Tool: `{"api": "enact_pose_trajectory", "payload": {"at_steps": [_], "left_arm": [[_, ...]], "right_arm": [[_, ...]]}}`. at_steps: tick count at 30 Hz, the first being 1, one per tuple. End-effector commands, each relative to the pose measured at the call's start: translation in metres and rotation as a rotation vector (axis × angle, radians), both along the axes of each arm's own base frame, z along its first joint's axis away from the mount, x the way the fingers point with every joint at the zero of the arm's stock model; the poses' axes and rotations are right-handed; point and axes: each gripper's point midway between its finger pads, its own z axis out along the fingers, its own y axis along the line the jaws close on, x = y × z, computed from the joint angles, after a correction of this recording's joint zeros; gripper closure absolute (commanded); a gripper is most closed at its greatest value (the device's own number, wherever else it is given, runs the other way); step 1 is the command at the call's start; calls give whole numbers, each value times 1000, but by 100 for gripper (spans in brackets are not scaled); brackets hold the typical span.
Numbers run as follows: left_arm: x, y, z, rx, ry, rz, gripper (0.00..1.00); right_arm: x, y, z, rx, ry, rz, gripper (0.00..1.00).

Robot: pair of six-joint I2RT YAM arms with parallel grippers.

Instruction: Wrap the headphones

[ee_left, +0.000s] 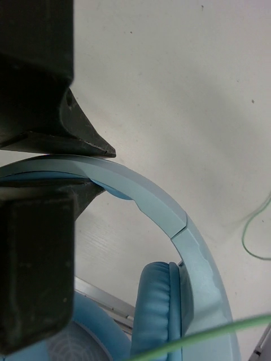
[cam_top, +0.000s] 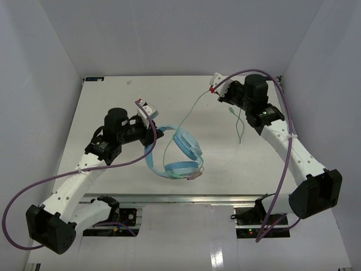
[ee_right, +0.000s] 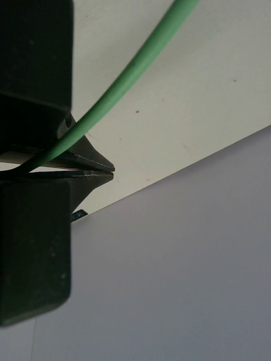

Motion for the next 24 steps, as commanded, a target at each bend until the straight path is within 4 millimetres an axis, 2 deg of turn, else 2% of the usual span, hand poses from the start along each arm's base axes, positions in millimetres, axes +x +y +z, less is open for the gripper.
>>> {"api": "enact_pose_trajectory", "payload": {"at_steps": [1,3,5,9,13,15,20,24], "left_arm": [[-25,-10,57,-134,-68,-88,100],[-30,-10,73,-161,-95,-94,100],[-31,-10,90,-188,-120,-87,100],[-29,-10,130,-275,-166,-58,100],[-19,-11,164,-355,-186,-11,100],[-18,-11,189,-403,-212,-3,100],[-10,-11,228,-490,-238,28,100],[-6,-7,261,-569,-268,65,100]], "right_arm": [[24,-3,13,161,58,-47,92],[36,-9,-10,178,134,-74,92],[39,-10,-32,182,214,-89,92],[32,-3,-72,200,365,-68,92],[20,3,-93,223,448,-47,92],[17,4,-100,234,477,-47,92],[3,15,-124,275,596,-4,92],[-9,26,-132,321,681,44,92]]}}
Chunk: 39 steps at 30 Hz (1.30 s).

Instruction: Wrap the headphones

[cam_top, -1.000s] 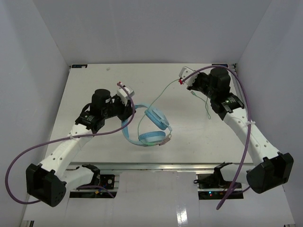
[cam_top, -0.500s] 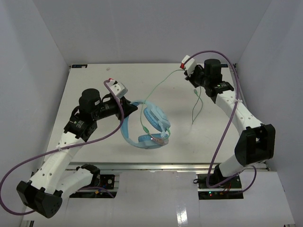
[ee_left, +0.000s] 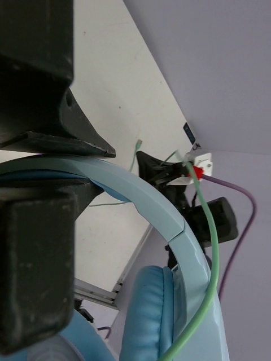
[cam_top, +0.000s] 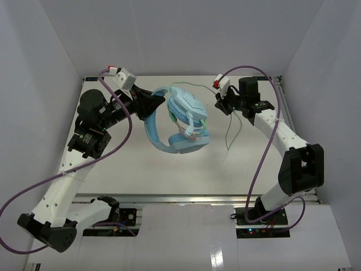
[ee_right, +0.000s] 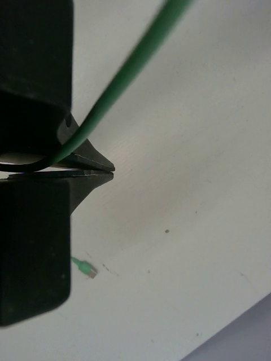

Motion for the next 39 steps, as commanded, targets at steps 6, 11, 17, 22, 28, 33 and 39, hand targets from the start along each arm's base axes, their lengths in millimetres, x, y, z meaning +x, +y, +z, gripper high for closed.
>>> {"api": "enact_pose_trajectory", "payload": {"at_steps": [6,11,17,22,28,33,39], "left_arm": [[6,15,95,-253,-83,106,100],[22,24,118,-352,-85,183,100],[49,26,128,-439,-16,256,100],[67,30,130,-483,7,312,100],[88,41,130,-466,-14,420,100],[100,47,127,-421,-32,492,100],[113,59,127,-366,-63,588,100]], "right_arm": [[-49,38,-11,207,224,201,90],[-82,55,4,319,265,371,87],[-113,67,29,422,271,539,87],[-137,79,48,456,256,644,75],[-174,95,70,491,250,799,69],[-205,102,75,522,305,923,67],[-241,110,70,522,319,1022,67]]}}
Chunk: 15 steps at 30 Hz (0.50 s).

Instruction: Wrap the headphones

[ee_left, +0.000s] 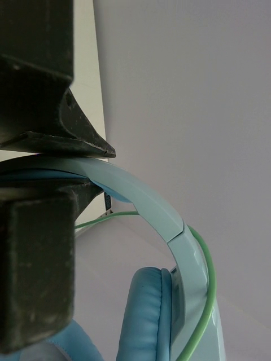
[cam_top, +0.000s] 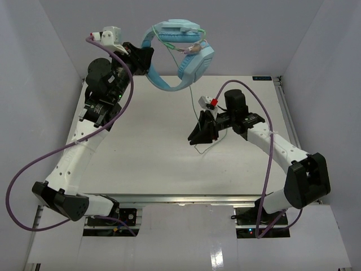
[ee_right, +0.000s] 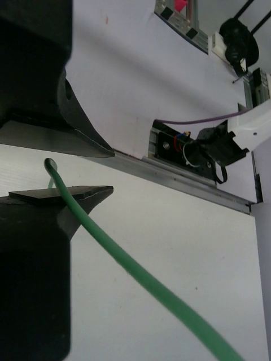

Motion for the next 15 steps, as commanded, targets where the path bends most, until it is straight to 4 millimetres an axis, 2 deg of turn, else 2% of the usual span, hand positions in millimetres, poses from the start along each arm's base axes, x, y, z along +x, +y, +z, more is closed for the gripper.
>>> {"api": "enact_pose_trajectory", "payload": {"at_steps": [1,7,15], "left_arm": [[-5,26,50,-23,-112,127,100],[25,32,42,63,-97,231,100],[63,35,4,203,-32,334,100]], "right_arm": [[-39,1,8,47,-33,105,67],[-58,-7,13,61,-93,86,63],[-79,-3,15,63,-141,108,60]]}}
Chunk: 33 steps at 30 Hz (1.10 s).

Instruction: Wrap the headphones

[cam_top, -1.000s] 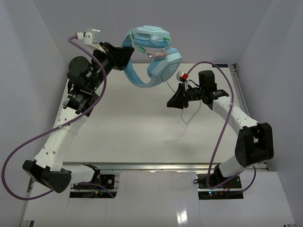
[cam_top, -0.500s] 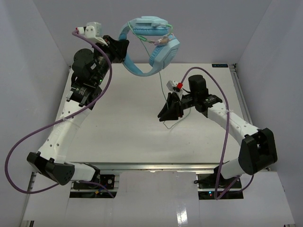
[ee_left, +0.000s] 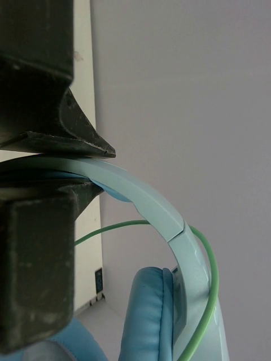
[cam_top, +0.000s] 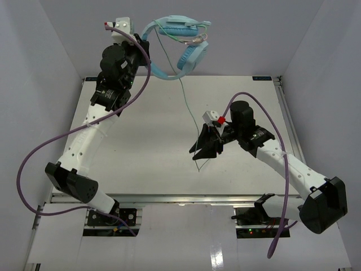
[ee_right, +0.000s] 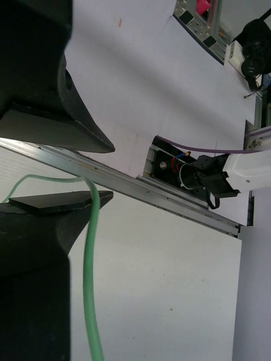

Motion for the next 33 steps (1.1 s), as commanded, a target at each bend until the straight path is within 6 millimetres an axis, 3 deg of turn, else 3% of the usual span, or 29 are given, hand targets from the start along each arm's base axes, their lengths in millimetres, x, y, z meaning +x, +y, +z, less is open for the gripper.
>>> {"api": "enact_pose_trajectory", "payload": {"at_steps": [1,7,11,15,20,23,27,29,32,33], "left_arm": [[4,15,19,17,-53,86,100],[21,14,-8,70,-10,123,100],[22,11,-17,57,8,109,100],[12,11,-8,16,-9,85,100],[-5,10,14,-41,-45,44,100],[-16,11,28,-63,-71,22,100],[-28,12,45,-72,-106,-1,100],[-34,12,51,-76,-121,-15,100],[-45,13,57,-90,-130,-36,100],[-50,14,60,-100,-134,-44,100]], "right_arm": [[-10,4,3,7,-23,35,60],[-33,6,24,61,-25,159,60],[-44,13,29,63,-4,226,60],[-48,23,27,58,3,250,60],[-38,33,20,49,7,200,59],[-14,38,13,29,-62,60,57],[39,32,6,4,-180,-223,47],[60,21,-3,-16,-114,-345,34],[84,15,3,74,-42,-456,6],[92,15,0,72,9,-500,1]]}}
